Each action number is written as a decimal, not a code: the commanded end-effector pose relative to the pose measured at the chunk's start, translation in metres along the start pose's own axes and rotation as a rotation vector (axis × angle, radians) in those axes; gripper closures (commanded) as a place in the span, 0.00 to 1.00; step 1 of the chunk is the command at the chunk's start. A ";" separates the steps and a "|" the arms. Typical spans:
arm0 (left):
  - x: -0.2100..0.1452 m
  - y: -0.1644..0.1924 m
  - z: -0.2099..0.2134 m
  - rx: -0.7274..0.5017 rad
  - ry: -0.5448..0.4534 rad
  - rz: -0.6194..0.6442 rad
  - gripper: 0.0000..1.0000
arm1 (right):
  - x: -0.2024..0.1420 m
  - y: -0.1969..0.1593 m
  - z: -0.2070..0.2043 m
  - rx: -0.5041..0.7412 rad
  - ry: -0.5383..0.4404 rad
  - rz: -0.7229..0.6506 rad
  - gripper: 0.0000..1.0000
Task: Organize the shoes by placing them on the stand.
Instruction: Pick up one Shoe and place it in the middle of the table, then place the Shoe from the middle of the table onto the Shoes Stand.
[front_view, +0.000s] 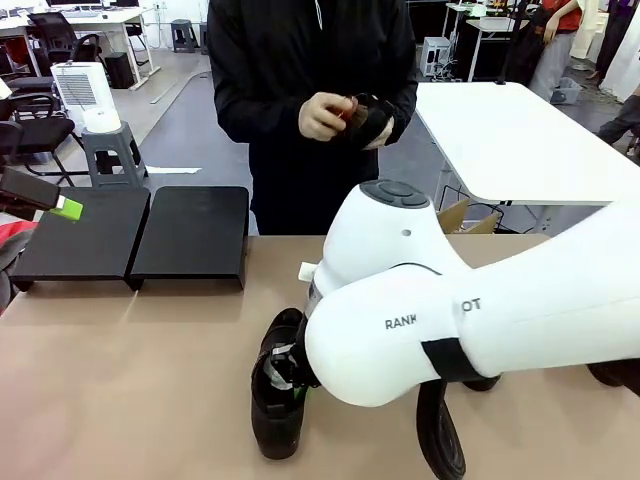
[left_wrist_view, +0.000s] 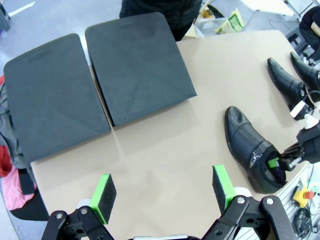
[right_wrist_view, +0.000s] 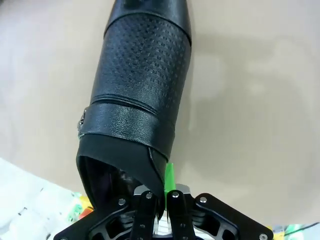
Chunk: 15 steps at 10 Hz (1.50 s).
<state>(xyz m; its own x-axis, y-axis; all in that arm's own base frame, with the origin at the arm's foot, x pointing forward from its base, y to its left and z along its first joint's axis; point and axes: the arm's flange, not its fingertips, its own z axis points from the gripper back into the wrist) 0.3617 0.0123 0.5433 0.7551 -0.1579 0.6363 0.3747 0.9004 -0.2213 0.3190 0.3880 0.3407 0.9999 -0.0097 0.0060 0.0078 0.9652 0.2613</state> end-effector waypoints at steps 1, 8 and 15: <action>0.000 0.002 0.000 -0.015 -0.005 -0.005 0.00 | 0.013 0.013 -0.003 -0.007 -0.025 -0.005 1.00; 0.000 0.002 0.000 -0.015 -0.005 -0.005 0.00 | -0.003 -0.010 0.031 0.050 -0.109 0.038 0.00; 0.000 0.002 0.000 -0.015 -0.005 -0.005 0.00 | 0.002 0.000 0.028 0.030 -0.101 0.030 0.00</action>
<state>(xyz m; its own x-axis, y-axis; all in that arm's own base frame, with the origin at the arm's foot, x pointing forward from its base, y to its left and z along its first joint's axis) 0.3617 0.0123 0.5433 0.7551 -0.1579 0.6363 0.3747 0.9004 -0.2212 0.3164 0.3751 0.3643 0.9949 0.0045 0.1009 -0.0323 0.9608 0.2754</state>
